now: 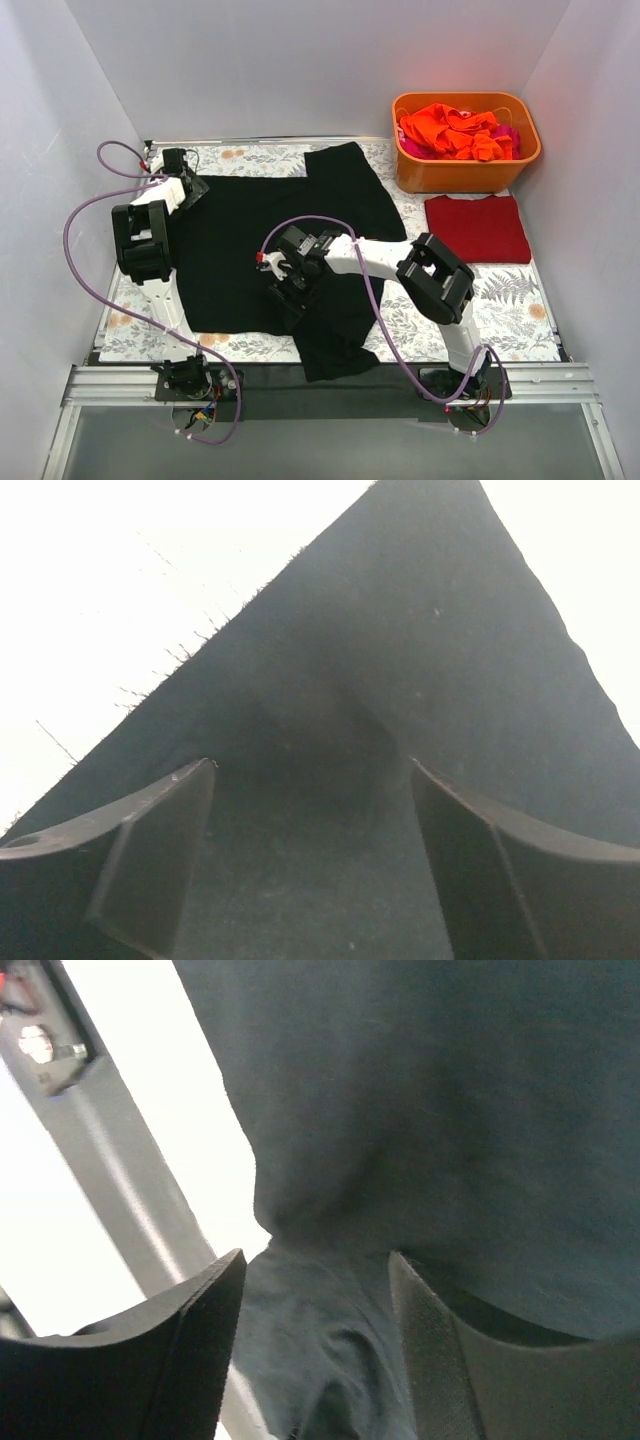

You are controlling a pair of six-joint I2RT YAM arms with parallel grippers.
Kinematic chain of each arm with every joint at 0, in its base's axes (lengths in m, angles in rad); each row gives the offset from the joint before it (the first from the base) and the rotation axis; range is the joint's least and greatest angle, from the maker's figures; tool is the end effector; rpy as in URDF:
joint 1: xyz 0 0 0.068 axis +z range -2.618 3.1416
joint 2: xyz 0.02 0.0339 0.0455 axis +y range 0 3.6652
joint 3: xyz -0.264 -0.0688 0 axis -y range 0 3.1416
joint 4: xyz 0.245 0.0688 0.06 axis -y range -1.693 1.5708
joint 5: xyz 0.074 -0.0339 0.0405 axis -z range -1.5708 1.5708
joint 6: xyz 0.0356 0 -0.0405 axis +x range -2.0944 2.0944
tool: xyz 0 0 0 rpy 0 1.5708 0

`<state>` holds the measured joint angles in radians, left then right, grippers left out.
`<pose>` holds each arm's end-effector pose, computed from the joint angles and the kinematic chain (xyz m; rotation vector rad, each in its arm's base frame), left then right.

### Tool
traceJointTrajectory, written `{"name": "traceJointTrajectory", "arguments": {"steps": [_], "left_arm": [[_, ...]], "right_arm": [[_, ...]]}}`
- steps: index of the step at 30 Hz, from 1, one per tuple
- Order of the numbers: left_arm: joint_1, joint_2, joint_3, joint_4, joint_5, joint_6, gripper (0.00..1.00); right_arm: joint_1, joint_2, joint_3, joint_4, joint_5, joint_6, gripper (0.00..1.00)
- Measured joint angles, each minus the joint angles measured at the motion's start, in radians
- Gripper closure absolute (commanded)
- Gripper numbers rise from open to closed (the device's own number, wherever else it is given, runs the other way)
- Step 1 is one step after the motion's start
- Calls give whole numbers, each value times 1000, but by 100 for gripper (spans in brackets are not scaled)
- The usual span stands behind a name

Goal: Fold and stack the t-shirts
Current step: Flatten the tshirt out

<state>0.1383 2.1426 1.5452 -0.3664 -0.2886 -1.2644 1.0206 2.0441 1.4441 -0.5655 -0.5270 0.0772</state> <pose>0.4551 0.0736 0.1585 -1.6851 1.8204 -0.1097 0.2032 0.3654 0.1634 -1.4664 2.5197 0.9820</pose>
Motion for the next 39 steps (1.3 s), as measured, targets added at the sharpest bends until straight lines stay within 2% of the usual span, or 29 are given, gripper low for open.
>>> {"name": "traceJointTrajectory", "arguments": {"steps": [5,8,10,13,16,19,25,28,30,34,39], "left_arm": [[-8,-93,-78,-38,41,11,21],[-31,-242,-161,-65,56,19,21],[-84,-399,-230,-65,62,27,21],[-234,-629,-333,-41,69,46,20],[-494,-819,-437,-19,94,68,19],[-715,-876,-500,-23,117,76,19],[-1131,-755,-500,-55,45,117,20],[-1295,-633,-429,-70,-9,163,25],[-1371,-557,-372,-77,-43,196,33],[-1506,-403,-261,-98,-116,263,43],[-1597,-249,-184,-137,-203,319,45]], "right_arm": [[-27,-87,-9,-24,114,-8,43],[-91,-223,-53,-25,189,-10,44],[-177,-343,-106,-8,238,-9,45],[-338,-468,-207,34,262,0,45],[-528,-539,-343,78,276,26,44],[-650,-586,-476,114,265,76,40],[-796,-745,-649,161,235,196,27],[-837,-813,-663,190,236,236,26],[-862,-859,-674,211,238,255,24],[-908,-951,-715,228,266,288,23],[-947,-1024,-757,228,298,312,24]]}}
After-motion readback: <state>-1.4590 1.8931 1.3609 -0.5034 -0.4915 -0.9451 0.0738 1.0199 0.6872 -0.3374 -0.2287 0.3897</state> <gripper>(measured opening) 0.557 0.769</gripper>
